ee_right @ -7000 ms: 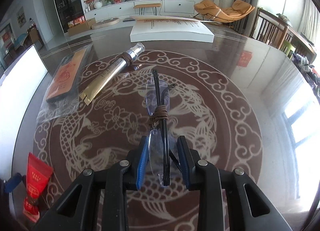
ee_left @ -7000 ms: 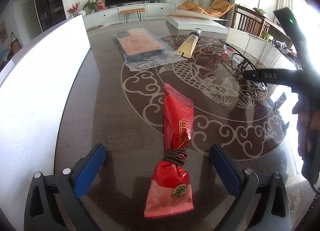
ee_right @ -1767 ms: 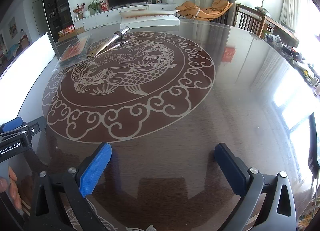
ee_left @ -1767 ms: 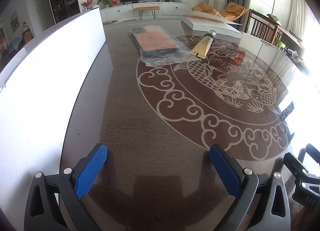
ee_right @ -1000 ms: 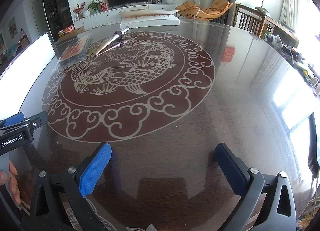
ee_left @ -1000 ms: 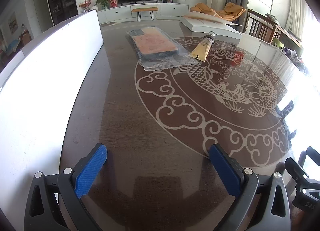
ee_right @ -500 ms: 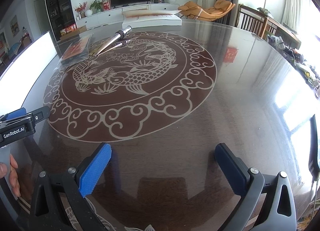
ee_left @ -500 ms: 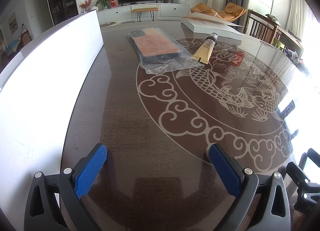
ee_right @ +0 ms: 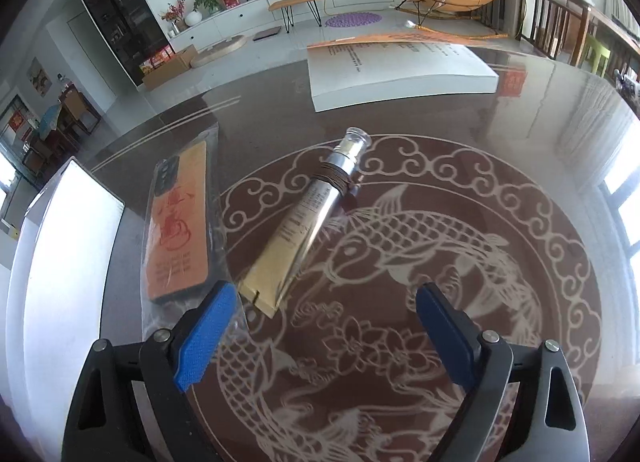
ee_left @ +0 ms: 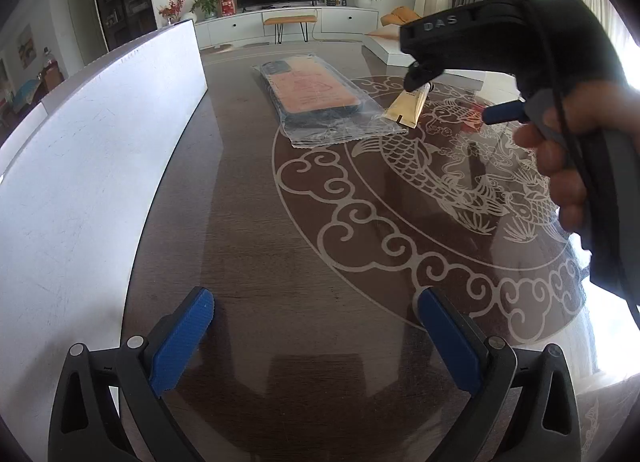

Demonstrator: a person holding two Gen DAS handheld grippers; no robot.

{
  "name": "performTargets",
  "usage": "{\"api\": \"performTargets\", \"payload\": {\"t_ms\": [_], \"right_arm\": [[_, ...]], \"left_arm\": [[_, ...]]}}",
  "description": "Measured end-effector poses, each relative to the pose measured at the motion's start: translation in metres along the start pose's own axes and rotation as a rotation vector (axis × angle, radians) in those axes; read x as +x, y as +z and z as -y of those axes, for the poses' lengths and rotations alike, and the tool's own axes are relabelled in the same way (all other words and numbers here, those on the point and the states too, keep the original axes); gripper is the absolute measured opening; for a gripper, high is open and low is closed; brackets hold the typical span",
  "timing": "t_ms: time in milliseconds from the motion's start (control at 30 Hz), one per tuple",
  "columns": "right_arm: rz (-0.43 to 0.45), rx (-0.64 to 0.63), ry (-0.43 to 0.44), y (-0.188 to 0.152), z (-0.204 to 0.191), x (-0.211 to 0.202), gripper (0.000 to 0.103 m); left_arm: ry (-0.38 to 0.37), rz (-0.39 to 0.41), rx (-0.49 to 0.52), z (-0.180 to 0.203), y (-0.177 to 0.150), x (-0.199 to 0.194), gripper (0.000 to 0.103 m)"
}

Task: Organize objects
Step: 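Lower the right tool onto the gold cosmetic tube and grasp it, then lift the gold tube off the table with the right tool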

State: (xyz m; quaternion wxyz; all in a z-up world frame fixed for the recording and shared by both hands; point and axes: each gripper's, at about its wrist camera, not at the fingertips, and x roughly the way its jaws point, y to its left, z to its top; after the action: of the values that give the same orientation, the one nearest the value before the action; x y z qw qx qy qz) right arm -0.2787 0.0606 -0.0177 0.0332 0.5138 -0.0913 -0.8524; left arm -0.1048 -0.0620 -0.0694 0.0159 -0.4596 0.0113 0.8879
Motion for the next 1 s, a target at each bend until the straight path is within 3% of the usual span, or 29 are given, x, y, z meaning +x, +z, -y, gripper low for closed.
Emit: {"api": "performTargets", "payload": {"t_ms": [133, 200, 267, 300, 333, 367, 533, 900, 967, 1000], "right_arm": [[-0.023, -0.017, -0.061, 0.020, -0.018, 0.035, 0.095], [0.007, -0.081, -0.103, 0.019, -0.026, 0.041, 0.093], [0.057, -0.167, -0.138, 0.012, -0.032, 0.038, 0.070], [0.086, -0.187, -0.125, 0.008, -0.031, 0.033, 0.044], [0.096, -0.194, -0.129, 0.004, -0.028, 0.030, 0.031], [0.103, -0.183, -0.116, -0.001, -0.023, 0.026, 0.028], [0.147, -0.176, -0.131, -0.036, 0.004, 0.004, 0.028], [0.186, -0.067, -0.238, -0.144, 0.104, -0.079, 0.030], [0.194, -0.054, -0.243, -0.154, 0.113, -0.086, 0.047], [0.191, -0.045, -0.249, -0.158, 0.117, -0.088, 0.068]], "left_arm": [[0.000, 0.000, 0.000, 0.000, 0.000, 0.000, 0.103], [-0.001, 0.000, 0.000, 0.000, 0.000, 0.000, 0.103], [0.000, 0.000, 0.000, 0.000, 0.000, 0.000, 0.103], [0.000, 0.001, -0.001, 0.000, 0.000, 0.000, 0.103], [0.000, 0.000, 0.000, 0.000, 0.000, -0.001, 0.103], [0.000, 0.000, 0.000, 0.000, 0.000, -0.001, 0.103], [0.000, 0.000, 0.000, 0.000, 0.000, -0.001, 0.103], [0.000, 0.000, 0.000, 0.001, 0.001, -0.001, 0.103], [0.000, 0.000, 0.000, 0.001, 0.001, -0.001, 0.103], [0.000, 0.000, 0.000, 0.001, 0.001, 0.000, 0.103]]}}
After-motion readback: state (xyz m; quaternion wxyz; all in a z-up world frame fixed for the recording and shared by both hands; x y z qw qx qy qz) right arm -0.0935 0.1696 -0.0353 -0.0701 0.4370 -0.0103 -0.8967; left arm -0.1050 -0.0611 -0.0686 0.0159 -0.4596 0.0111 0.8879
